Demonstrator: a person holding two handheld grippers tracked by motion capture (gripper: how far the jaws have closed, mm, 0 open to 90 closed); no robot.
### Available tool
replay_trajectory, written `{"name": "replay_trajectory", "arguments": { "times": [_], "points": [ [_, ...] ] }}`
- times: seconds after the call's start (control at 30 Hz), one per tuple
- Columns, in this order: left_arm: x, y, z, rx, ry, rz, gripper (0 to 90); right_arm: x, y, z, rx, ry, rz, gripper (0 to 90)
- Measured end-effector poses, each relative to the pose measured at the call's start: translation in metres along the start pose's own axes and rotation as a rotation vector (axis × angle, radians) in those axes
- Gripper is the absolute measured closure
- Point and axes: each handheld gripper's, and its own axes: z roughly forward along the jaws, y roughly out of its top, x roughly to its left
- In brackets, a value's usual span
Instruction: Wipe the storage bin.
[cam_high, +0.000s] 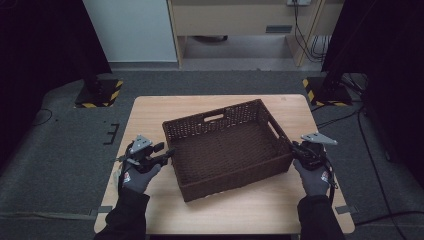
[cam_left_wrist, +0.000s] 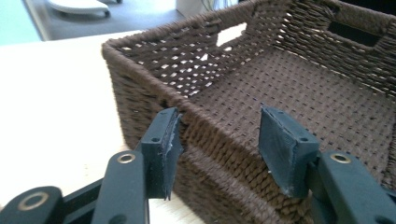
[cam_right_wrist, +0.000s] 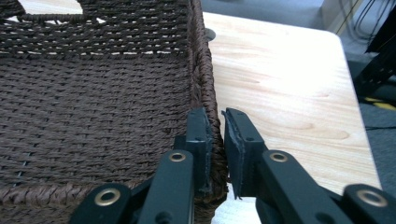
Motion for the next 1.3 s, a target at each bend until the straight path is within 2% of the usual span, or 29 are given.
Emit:
{"name": "replay_trajectory", "arguments": {
  "times": [0.07, 0.17, 0.3, 0.53, 0.67, 0.8, 1.03, 1.13, 1.2, 1.3],
  "points": [
    [-0.004, 0.0, 0.001, 0.01, -0.013, 0.016, 49.9, 0.001, 0.0, -0.002, -0.015, -0.014, -0.016, 72.6],
    [-0.009, -0.001, 0.001, 0.019, -0.001, 0.03, 50.5, 0.002, 0.001, -0.008, -0.048, 0.015, 0.002, 61.0],
    [-0.012, -0.004, -0.002, 0.009, 0.0, 0.013, 50.6, 0.004, 0.002, -0.015, -0.06, 0.037, 0.002, 54.3],
    [-0.025, -0.009, -0.01, 0.005, 0.004, 0.016, 49.9, 0.013, -0.003, -0.018, -0.063, 0.04, -0.004, 46.5],
    [-0.027, -0.01, -0.011, 0.007, 0.005, 0.027, 49.5, 0.015, -0.004, -0.018, -0.061, 0.028, -0.007, 45.6],
    [-0.024, -0.007, -0.012, 0.011, -0.019, 0.032, 48.8, 0.014, -0.005, -0.015, -0.066, 0.02, -0.002, 44.8],
    [-0.009, 0.0, -0.011, -0.041, 0.021, 0.016, 44.1, 0.011, -0.006, -0.013, -0.076, 0.019, -0.01, 47.0],
    [-0.004, -0.002, -0.005, -0.028, 0.018, 0.007, 43.2, 0.011, -0.006, -0.012, -0.082, 0.014, -0.009, 47.2],
    [-0.004, -0.004, -0.002, -0.026, -0.009, -0.006, 43.1, 0.01, -0.006, -0.01, -0.089, 0.013, -0.015, 47.3],
    [-0.008, -0.005, -0.003, -0.019, 0.007, 0.012, 43.0, 0.01, -0.006, -0.008, -0.095, 0.009, -0.016, 47.4]
  ]
}}
